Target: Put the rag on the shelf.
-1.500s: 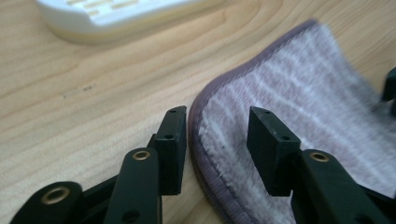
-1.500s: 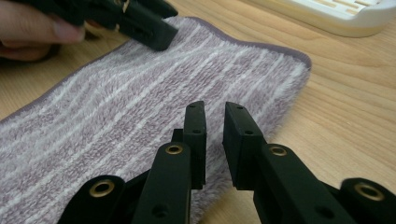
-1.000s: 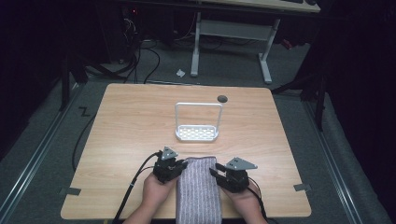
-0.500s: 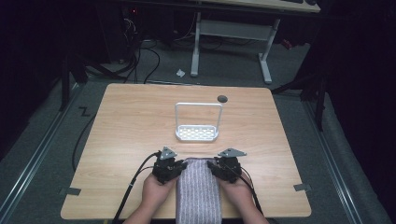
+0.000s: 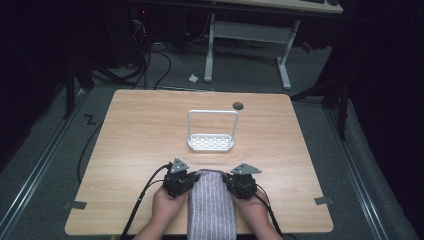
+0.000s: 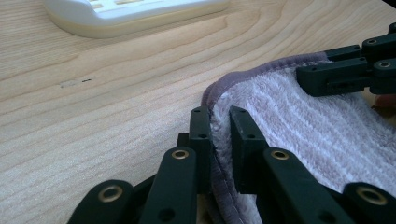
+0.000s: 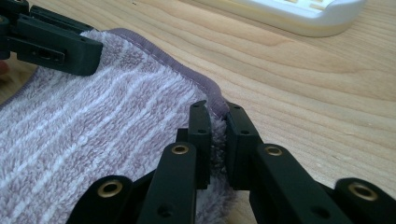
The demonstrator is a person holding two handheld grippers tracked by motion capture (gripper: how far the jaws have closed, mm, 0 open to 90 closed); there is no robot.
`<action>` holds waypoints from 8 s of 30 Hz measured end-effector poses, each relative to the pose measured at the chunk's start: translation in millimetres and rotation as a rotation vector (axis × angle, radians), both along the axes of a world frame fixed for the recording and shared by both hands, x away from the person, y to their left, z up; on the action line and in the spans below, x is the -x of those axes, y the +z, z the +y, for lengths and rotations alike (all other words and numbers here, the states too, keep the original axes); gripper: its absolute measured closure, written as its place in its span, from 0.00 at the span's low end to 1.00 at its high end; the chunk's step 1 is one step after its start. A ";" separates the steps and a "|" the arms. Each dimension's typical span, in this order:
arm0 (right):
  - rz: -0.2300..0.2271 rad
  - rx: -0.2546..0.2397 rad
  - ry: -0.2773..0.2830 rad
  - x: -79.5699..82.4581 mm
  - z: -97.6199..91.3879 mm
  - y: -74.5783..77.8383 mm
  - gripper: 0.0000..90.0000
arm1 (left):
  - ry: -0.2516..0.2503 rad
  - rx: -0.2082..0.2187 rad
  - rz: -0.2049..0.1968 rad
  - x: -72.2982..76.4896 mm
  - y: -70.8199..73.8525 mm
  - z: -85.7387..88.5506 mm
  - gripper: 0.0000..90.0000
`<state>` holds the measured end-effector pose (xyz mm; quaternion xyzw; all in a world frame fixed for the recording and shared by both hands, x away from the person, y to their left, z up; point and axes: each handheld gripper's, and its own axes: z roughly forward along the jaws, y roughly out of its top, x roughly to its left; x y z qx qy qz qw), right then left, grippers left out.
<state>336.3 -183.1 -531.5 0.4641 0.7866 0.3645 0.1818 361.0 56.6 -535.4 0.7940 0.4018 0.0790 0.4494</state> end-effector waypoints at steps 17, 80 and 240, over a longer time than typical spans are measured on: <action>-0.135 -0.057 -0.002 11.8 3.2 18.9 0.92 | 0.013 0.071 -0.057 5.7 10.7 7.7 0.89; -0.578 -0.195 -0.039 -14.0 2.3 180.8 0.93 | 0.063 0.201 -0.495 -15.9 178.1 1.6 0.90; -0.136 -0.027 -0.073 36.7 -68.5 13.6 0.44 | 0.027 -0.035 -0.062 46.0 9.5 106.8 0.41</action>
